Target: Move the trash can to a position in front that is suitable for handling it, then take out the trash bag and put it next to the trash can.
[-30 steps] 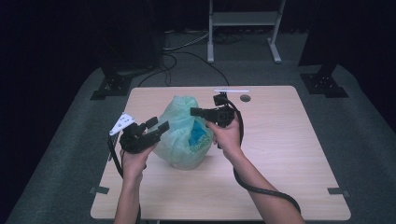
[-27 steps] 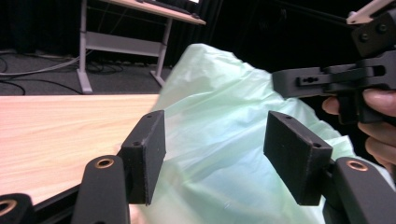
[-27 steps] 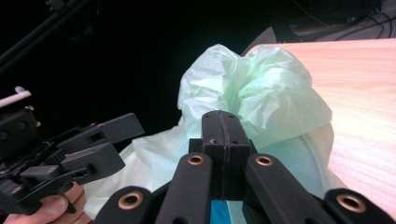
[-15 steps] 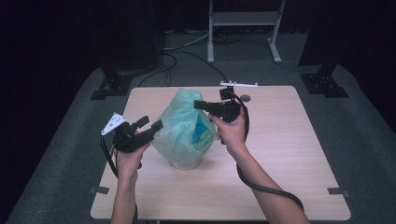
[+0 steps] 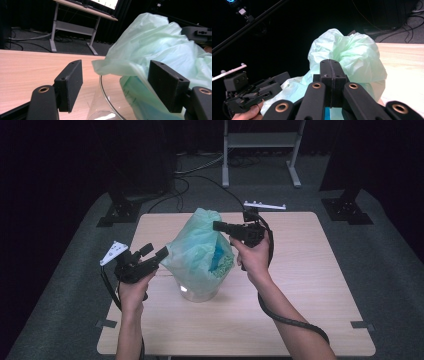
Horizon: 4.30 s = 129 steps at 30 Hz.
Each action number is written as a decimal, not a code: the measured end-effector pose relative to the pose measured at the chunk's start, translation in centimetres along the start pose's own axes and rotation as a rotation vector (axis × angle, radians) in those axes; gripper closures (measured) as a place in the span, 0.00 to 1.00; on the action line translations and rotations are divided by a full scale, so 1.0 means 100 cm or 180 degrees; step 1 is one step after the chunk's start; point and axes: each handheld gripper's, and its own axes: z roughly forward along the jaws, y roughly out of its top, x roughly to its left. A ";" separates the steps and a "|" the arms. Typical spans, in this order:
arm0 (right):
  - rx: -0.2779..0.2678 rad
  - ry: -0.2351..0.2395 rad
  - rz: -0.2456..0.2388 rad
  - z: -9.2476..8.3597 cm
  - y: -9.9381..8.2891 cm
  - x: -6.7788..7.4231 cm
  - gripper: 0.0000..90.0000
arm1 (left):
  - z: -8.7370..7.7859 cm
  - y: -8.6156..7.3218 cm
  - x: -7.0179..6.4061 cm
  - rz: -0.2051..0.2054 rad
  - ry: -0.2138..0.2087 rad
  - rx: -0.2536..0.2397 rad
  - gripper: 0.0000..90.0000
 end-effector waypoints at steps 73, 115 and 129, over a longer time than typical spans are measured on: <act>-0.0531 -0.0402 -0.0046 -0.097 0.041 -0.020 1.00 | 0.003 -0.002 0.004 -0.0231 -0.0018 -0.0023 0.11; -0.0485 -0.0632 0.0229 -0.113 0.021 -0.077 1.00 | 0.007 -0.002 -0.001 -0.0118 0.0014 0.0013 0.11; -0.0327 -0.0715 0.0407 -0.098 0.000 -0.102 1.00 | 0.008 -0.001 -0.003 -0.0151 0.0009 -0.0005 0.11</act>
